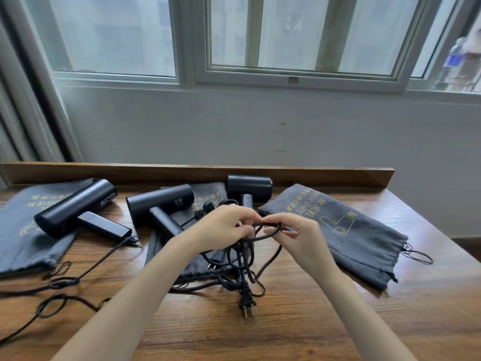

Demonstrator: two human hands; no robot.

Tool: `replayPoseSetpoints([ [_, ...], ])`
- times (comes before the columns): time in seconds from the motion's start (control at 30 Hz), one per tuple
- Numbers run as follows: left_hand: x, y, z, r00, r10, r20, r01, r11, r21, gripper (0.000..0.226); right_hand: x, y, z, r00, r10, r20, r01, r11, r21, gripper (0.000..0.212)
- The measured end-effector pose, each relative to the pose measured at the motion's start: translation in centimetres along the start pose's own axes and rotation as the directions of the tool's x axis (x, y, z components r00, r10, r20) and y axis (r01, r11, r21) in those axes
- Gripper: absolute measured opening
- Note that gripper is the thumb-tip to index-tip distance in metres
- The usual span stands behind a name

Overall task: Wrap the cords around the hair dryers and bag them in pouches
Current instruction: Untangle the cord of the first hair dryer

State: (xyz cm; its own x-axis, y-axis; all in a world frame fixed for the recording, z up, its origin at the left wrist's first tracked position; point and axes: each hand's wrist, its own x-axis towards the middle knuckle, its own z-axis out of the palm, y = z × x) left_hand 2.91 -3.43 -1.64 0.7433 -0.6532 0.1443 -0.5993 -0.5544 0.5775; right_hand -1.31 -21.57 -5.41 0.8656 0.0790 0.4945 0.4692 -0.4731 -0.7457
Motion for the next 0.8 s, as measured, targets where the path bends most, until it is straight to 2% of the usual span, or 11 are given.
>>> replayPoseSetpoints([
  [0.07,-0.2,-0.4,0.5,0.989,-0.008,-0.149,-0.005,0.997,-0.083,0.023,-0.2,0.2,-0.2,1.000,0.027,0.007,-0.027,0.999,-0.039,0.025],
  [0.13,-0.3,-0.2,0.8,0.939,-0.013,-0.344,-0.030,0.992,-0.119,0.025,-0.4,0.6,-0.6,0.996,0.079,-0.034,-0.082,0.993,-0.083,0.021],
  [0.2,-0.1,0.2,-0.2,0.800,-0.115,-0.589,-0.070,0.957,-0.282,0.026,-0.8,1.3,-1.1,0.991,0.133,-0.015,-0.134,0.982,-0.132,0.020],
  [0.23,0.1,0.4,-1.3,0.721,-0.204,-0.662,-0.123,0.903,-0.412,0.026,-1.1,1.7,-1.3,0.988,0.150,0.027,-0.143,0.976,-0.167,0.028],
  [0.3,0.4,0.5,-3.3,0.634,-0.335,-0.697,-0.227,0.780,-0.582,0.025,-1.9,2.3,-1.4,0.973,0.200,0.115,-0.174,0.963,-0.204,0.041],
  [0.43,0.8,0.9,-3.4,0.633,-0.382,-0.673,-0.301,0.680,-0.669,0.025,-2.5,2.8,-1.4,0.938,0.306,0.162,-0.248,0.920,-0.305,0.044],
  [0.6,0.5,1.9,-5.3,0.547,-0.388,-0.742,-0.549,0.503,-0.668,0.022,-2.2,3.3,-1.2,0.850,0.439,0.293,-0.273,0.841,-0.467,0.046],
  [0.67,0.8,2.7,-6.8,0.583,-0.336,-0.740,-0.607,0.425,-0.671,0.021,-2.3,3.0,-0.4,0.797,0.455,0.398,-0.240,0.842,-0.483,0.046],
  [0.7,1.1,3.3,-7.2,0.621,-0.292,-0.728,-0.611,0.401,-0.682,0.021,-2.2,2.8,0.0,0.799,0.442,0.407,-0.227,0.850,-0.476,0.045],
  [0.77,1.8,4.8,-7.1,0.706,-0.201,-0.679,-0.569,0.409,-0.713,0.021,-1.6,1.7,0.1,0.884,0.363,0.293,-0.236,0.889,-0.392,0.039],
  [0.8,2.3,5.6,-6.7,0.736,-0.177,-0.653,-0.544,0.420,-0.727,0.021,-1.1,0.8,0.1,0.926,0.306,0.223,-0.249,0.936,-0.250,0.035],
])
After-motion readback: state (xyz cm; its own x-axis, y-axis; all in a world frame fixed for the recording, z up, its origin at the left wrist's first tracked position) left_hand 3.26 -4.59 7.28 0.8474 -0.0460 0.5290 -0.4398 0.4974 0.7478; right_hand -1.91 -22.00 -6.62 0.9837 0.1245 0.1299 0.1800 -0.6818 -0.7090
